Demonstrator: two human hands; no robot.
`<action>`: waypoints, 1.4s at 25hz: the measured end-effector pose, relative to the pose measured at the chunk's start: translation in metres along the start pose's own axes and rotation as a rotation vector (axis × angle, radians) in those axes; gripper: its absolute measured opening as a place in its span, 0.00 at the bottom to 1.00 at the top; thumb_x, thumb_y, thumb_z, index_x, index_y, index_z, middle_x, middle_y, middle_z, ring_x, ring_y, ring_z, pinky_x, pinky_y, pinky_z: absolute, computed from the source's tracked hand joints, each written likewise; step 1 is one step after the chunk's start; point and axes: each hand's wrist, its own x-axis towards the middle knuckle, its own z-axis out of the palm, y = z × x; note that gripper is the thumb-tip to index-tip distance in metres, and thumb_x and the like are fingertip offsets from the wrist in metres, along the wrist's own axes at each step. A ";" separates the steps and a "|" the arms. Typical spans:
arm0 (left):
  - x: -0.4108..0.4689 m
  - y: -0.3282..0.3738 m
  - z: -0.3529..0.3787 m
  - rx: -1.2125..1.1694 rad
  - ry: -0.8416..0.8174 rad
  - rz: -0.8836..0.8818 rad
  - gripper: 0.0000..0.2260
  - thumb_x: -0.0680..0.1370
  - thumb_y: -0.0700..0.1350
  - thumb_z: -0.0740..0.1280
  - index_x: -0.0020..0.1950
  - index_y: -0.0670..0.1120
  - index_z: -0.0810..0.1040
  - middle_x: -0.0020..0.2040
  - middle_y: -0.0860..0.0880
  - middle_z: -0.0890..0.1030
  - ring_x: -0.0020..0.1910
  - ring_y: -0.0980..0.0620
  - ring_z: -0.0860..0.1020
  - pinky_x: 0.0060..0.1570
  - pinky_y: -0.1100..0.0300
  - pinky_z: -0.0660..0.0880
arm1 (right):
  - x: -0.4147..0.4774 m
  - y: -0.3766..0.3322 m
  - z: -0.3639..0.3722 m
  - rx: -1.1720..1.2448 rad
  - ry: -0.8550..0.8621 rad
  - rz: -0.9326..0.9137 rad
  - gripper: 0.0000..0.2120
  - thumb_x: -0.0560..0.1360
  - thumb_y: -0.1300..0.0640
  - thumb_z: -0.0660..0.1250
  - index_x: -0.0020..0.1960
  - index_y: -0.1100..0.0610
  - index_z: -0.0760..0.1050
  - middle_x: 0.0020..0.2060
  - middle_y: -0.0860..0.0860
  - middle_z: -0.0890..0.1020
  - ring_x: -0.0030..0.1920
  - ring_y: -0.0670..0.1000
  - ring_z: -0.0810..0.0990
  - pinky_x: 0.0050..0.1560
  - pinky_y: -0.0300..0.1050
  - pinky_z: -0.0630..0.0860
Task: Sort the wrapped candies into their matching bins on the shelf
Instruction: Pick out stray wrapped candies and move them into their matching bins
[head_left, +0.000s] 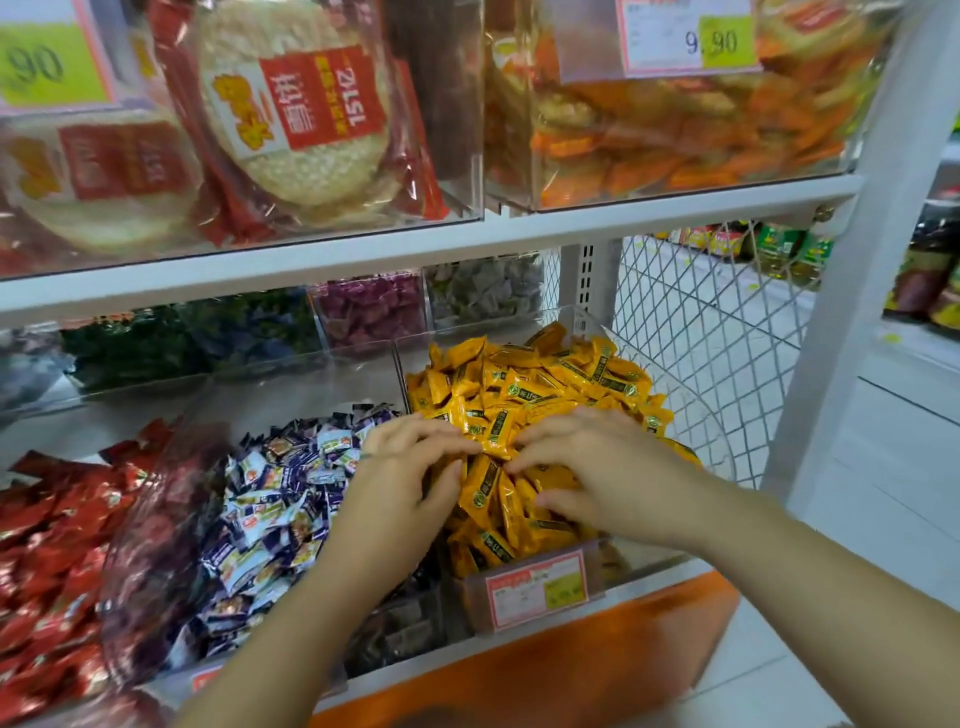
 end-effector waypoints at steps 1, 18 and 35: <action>-0.001 0.000 0.000 -0.006 0.015 0.001 0.12 0.77 0.44 0.65 0.54 0.62 0.76 0.53 0.69 0.69 0.57 0.69 0.61 0.58 0.80 0.51 | 0.009 -0.011 0.005 0.029 -0.022 -0.069 0.20 0.75 0.44 0.64 0.66 0.40 0.69 0.72 0.43 0.63 0.71 0.48 0.57 0.71 0.52 0.54; -0.006 -0.007 -0.016 -0.255 -0.118 -0.094 0.20 0.70 0.62 0.61 0.61 0.72 0.64 0.59 0.72 0.69 0.62 0.71 0.66 0.55 0.71 0.66 | 0.066 0.060 0.013 0.164 0.164 0.064 0.18 0.74 0.50 0.68 0.63 0.42 0.73 0.66 0.43 0.73 0.68 0.49 0.65 0.69 0.48 0.59; -0.010 -0.010 -0.014 -0.228 -0.127 -0.084 0.19 0.75 0.54 0.65 0.60 0.72 0.63 0.62 0.72 0.67 0.66 0.77 0.55 0.55 0.80 0.58 | 0.032 0.008 0.004 -0.004 -0.069 0.076 0.11 0.75 0.44 0.63 0.57 0.41 0.77 0.60 0.36 0.75 0.74 0.47 0.49 0.73 0.59 0.36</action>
